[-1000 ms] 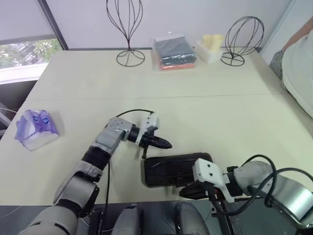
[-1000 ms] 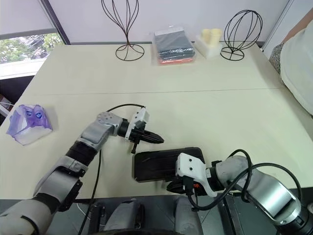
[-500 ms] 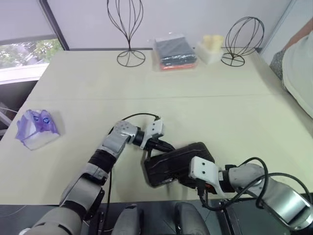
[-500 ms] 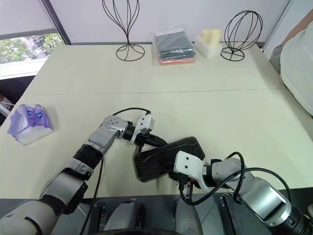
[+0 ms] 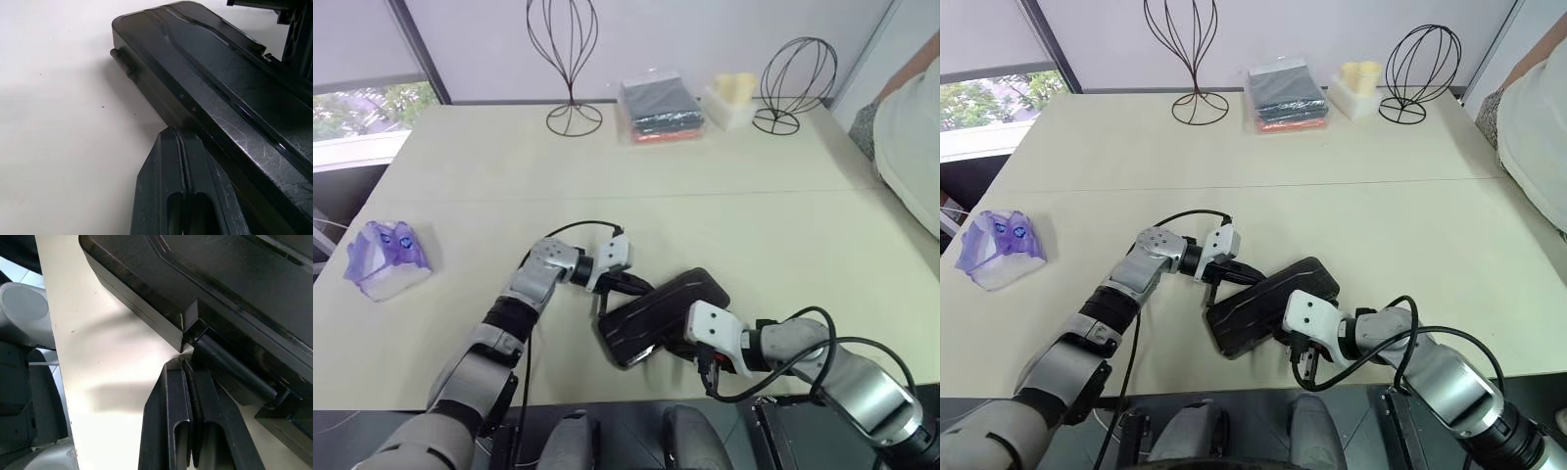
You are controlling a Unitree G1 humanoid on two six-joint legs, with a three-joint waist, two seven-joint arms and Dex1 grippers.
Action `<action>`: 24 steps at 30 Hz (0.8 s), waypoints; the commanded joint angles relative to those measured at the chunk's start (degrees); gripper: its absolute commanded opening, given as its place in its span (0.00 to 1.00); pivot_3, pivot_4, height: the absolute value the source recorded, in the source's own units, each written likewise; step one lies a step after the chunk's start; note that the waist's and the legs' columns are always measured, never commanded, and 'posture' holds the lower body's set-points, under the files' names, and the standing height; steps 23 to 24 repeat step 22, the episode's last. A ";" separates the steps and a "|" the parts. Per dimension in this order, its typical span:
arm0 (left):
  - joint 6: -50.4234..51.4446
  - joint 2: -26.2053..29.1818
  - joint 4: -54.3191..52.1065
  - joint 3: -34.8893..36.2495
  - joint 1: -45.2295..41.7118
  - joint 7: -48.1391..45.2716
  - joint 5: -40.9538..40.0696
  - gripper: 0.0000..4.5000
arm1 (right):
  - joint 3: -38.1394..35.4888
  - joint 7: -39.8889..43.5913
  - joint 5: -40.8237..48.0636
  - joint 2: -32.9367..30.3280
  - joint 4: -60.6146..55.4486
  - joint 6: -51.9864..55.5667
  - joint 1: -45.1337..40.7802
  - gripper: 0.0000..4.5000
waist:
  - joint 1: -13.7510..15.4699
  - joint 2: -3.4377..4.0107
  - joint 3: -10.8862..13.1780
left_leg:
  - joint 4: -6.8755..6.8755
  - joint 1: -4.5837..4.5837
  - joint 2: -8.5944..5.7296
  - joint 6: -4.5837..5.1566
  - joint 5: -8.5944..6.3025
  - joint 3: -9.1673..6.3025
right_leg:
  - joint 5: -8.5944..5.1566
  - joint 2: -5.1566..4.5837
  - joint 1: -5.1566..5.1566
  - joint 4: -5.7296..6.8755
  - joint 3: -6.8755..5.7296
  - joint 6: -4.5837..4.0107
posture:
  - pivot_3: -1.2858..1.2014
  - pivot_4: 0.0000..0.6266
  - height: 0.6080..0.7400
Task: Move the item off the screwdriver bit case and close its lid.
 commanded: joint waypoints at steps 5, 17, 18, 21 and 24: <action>2.07 3.36 -2.51 3.82 -0.02 0.93 -1.69 0.00 | -8.69 4.70 5.64 -8.12 -10.15 3.06 5.25 0.01 | 0.12 -0.05 0.04 | 0.01 -0.28 -0.02 0.06 -0.04 -0.09 | -0.01 -0.01 -0.19 -0.09 -0.01 0.01 | 0.52 0.24 1.00; 24.84 16.93 -36.87 14.81 10.02 3.84 -15.49 0.00 | -39.08 11.30 21.67 -13.66 -7.45 8.37 -2.04 0.01 | -0.14 -0.06 0.11 | -0.03 -0.44 0.08 0.06 -0.04 -0.08 | 0.00 -0.01 -0.48 0.02 0.04 0.01 | 0.52 0.24 1.00; 27.05 18.05 -40.72 15.73 12.41 4.77 -16.95 0.00 | -39.15 10.93 22.22 -13.61 -7.23 8.33 -2.84 0.01 | -0.12 -0.06 0.11 | -0.04 -0.43 0.08 0.06 -0.04 -0.09 | 0.00 -0.01 -0.48 0.03 0.04 0.01 | 0.52 0.24 1.00; 32.95 20.16 -50.18 18.80 18.34 8.58 -20.97 0.00 | -38.32 9.48 22.07 -14.03 -6.13 7.40 -4.37 0.01 | -0.02 -0.06 0.11 | -0.04 -0.45 0.09 0.05 -0.04 -0.09 | 0.00 -0.03 -0.47 0.01 0.05 0.01 | 0.52 0.24 1.00; 34.62 20.56 -52.53 19.94 19.86 10.05 -22.25 0.00 | -37.77 9.02 21.79 -14.01 -5.81 6.89 -4.59 0.01 | -0.02 -0.06 0.11 | -0.04 -0.45 0.10 0.05 -0.04 -0.08 | 0.00 -0.07 -0.48 0.01 0.07 0.01 | 0.52 0.24 1.00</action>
